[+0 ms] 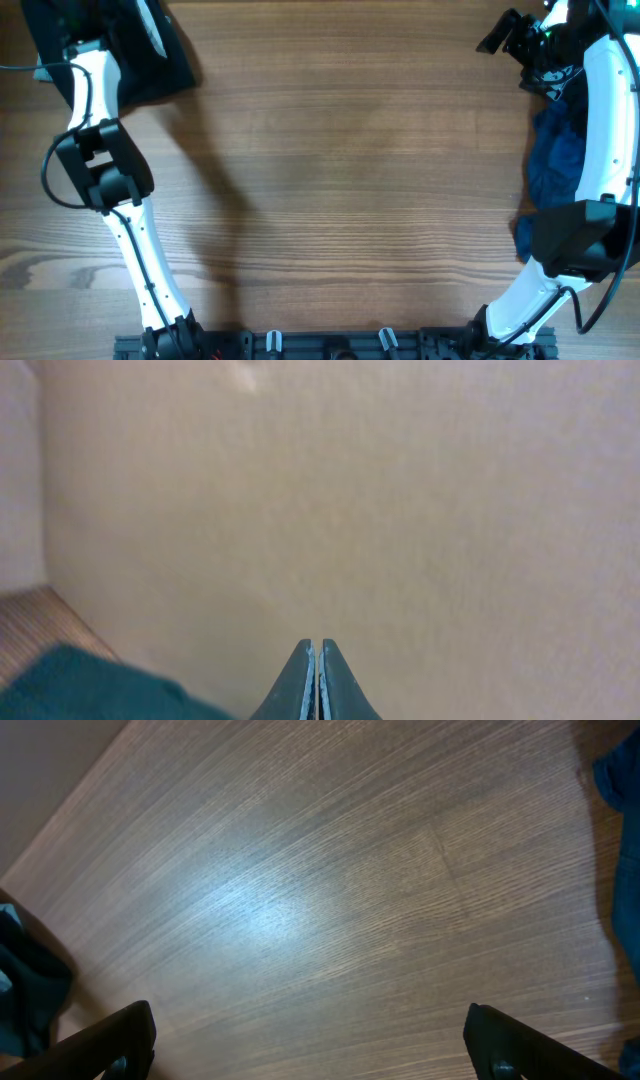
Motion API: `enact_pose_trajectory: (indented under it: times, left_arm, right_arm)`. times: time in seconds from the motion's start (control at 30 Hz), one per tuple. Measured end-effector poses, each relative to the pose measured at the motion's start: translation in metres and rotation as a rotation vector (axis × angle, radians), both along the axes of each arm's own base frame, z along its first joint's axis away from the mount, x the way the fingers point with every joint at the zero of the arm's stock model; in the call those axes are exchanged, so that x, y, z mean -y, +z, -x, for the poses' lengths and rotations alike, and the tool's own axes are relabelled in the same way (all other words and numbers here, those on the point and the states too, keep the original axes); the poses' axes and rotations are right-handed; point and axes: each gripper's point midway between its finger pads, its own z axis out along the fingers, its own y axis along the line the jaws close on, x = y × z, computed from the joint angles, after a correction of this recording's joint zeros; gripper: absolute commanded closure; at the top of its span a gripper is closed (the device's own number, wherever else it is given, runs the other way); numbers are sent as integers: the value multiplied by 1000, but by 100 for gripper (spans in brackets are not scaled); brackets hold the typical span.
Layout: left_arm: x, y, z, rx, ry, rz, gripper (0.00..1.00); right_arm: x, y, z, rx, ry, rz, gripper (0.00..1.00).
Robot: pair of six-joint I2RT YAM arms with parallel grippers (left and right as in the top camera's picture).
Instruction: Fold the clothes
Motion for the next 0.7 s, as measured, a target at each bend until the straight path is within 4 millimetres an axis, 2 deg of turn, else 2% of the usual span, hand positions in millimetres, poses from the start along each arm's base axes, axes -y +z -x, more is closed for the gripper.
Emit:
enact_pose_trajectory:
  times: [0.1, 0.3, 0.4, 0.43, 0.47, 0.57, 0.63, 0.7]
  left_arm:
    - [-12, -9, 9, -85, 27, 25, 96]
    - [-54, -47, 28, -177, 95, 58, 96]
    - [-74, -78, 37, -232, 124, 80, 96]
    - [-80, -94, 42, -261, 136, 91, 96]
    - [-84, -112, 46, -295, 143, 104, 96]
    - [-89, -147, 53, -360, 152, 130, 96]
    - [-90, -150, 53, -356, 153, 128, 96]
    - [-91, -138, 48, -308, 149, 112, 96]
  right_arm:
    - [0, 0, 0, 0, 0, 0, 0]
    - [0, 0, 0, -2, -7, -4, 0]
    - [-3, 1, 0, -2, -9, -23, 0]
    - [-5, 1, 0, -1, -9, -33, 0]
    - [-6, 1, 0, 0, -7, -42, 0]
    - [-9, 2, 0, 1, -7, -59, 0]
    - [-10, 2, 0, 1, -5, -65, 0]
    - [-10, 3, -1, 2, -5, -65, 0]
